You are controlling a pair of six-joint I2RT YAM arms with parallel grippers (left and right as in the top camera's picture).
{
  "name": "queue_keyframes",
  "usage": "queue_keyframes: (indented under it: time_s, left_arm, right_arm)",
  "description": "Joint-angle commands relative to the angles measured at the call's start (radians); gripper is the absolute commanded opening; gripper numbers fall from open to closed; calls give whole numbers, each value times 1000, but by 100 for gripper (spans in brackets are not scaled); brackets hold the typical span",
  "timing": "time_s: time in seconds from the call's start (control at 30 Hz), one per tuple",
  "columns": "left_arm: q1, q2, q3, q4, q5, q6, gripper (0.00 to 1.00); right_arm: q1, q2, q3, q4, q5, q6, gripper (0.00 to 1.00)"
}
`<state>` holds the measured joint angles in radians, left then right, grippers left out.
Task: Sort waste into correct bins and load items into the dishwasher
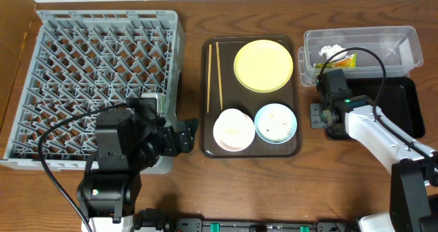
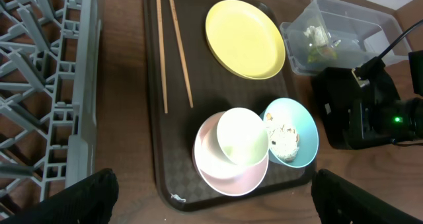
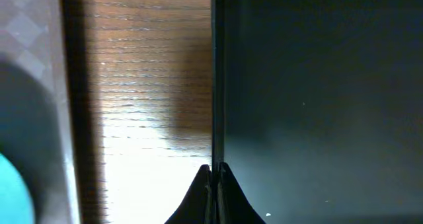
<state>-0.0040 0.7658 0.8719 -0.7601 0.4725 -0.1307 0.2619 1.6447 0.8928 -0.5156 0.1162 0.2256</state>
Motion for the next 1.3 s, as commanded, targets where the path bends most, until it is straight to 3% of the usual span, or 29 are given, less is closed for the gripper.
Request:
queue_keyframes:
  time_s: [0.0, 0.1, 0.3, 0.4, 0.5, 0.6, 1.1, 1.27]
  left_arm:
    - [-3, 0, 24, -2, 14, 2, 94]
    - [-3, 0, 24, -2, 14, 2, 94]
    - [-3, 0, 24, -2, 14, 2, 94]
    - [-3, 0, 24, -3, 14, 2, 94]
    - [-3, 0, 24, -3, 14, 2, 94]
    - [-3, 0, 24, -3, 14, 2, 94]
    - [-3, 0, 24, -3, 14, 2, 94]
    - [-3, 0, 24, -3, 14, 2, 94]
  right_arm:
    - [5, 3, -4, -10, -93, 68, 29]
    - [5, -24, -1, -17, -111, 69, 40]
    - [19, -186, 3, -20, -352, -35, 39]
    - [47, -267, 3, -27, -420, -23, 33]
    - [97, -300, 3, -44, -420, 22, 18]
    - [140, -287, 2, -63, -356, 21, 20]
    - [180, -10, 2, 55, -156, 35, 8]
    - [181, -37, 17, 50, -177, 35, 9]
